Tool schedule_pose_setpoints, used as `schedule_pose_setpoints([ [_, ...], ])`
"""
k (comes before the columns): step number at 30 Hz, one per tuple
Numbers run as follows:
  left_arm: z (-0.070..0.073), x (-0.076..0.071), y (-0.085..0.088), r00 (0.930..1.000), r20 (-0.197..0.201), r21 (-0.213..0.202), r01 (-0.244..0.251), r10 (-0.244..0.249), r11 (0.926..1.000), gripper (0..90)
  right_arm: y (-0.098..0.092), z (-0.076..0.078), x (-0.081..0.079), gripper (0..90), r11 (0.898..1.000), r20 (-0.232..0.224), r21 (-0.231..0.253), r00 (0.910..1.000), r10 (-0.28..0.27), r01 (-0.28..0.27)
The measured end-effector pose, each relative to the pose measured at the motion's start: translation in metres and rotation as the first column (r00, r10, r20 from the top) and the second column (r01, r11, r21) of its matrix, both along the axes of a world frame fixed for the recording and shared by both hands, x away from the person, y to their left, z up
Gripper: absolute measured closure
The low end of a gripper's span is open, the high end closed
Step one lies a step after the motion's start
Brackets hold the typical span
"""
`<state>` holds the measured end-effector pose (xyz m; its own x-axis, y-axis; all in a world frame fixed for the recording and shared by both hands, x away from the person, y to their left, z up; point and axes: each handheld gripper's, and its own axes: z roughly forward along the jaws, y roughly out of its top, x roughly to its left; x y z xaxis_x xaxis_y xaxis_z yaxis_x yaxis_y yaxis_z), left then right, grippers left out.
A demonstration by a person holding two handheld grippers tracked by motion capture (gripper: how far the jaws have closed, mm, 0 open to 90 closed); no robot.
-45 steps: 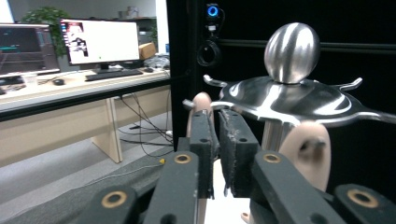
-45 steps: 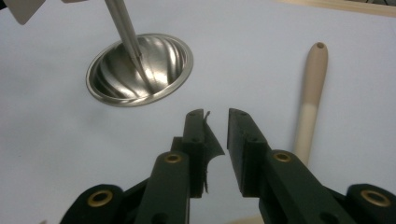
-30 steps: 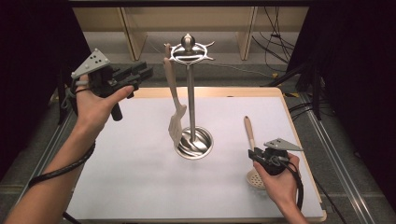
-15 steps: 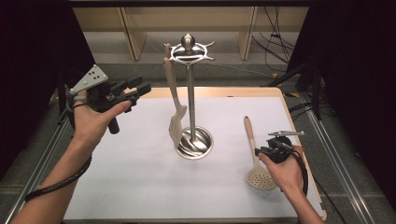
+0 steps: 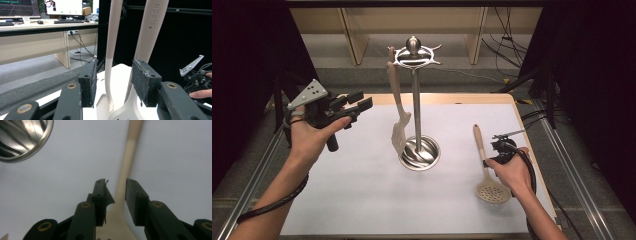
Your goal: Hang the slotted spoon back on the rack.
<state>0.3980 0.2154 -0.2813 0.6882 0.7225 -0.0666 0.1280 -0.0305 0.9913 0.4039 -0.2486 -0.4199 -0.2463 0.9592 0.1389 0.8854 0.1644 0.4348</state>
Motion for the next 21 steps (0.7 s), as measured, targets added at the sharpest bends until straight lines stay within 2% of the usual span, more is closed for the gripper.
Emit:
schedule_pose_setpoints([
  [2, 0.000, -0.001, 0.001, 1.0000, 0.001, -0.002, -0.004, 0.004, 1.0000, 54.3, 0.002, -0.002, 0.003, 69.1, 1.000, -0.024, 0.000, 0.9997, 0.002, -0.002],
  [3, 0.000, -0.001, 0.001, 1.0000, 0.000, -0.002, -0.002, 0.002, 1.0000, 54.2, 0.001, -0.004, 0.004, 69.0, 1.000, -0.030, -0.013, 0.9994, 0.019, -0.019],
  [5, 0.000, -0.002, 0.000, 1.0000, -0.005, 0.001, 0.001, -0.001, 1.0000, 54.0, 0.003, -0.007, 0.007, 69.0, 1.000, -0.031, -0.019, 0.9993, 0.020, -0.020],
  [6, -0.001, -0.003, -0.001, 1.0000, -0.006, 0.001, 0.003, -0.003, 1.0000, 54.0, 0.010, -0.005, 0.006, 68.9, 0.998, -0.095, -0.002, 0.9938, -0.057, 0.057],
  [7, -0.001, -0.003, -0.001, 1.0000, -0.007, 0.001, 0.006, -0.006, 1.0000, 53.9, 0.008, -0.007, 0.009, 68.9, 1.000, -0.087, -0.017, 0.9961, -0.018, 0.017],
  [12, -0.001, -0.002, -0.002, 0.9999, -0.014, 0.003, 0.009, -0.008, 1.0000, 53.8, 0.008, -0.009, 0.018, 68.8, 0.999, -0.109, -0.041, 0.9934, -0.037, 0.032],
  [18, -0.002, -0.001, -0.002, 0.9998, -0.017, 0.000, 0.006, -0.006, 1.0000, 53.7, 0.006, -0.012, 0.024, 68.7, 0.998, -0.108, -0.048, 0.9933, -0.042, 0.037],
  [21, -0.002, -0.001, -0.003, 0.9998, -0.017, 0.002, 0.008, -0.008, 1.0000, 53.7, 0.006, -0.015, 0.025, 68.7, 0.998, -0.130, -0.039, 0.9901, -0.054, 0.049],
])
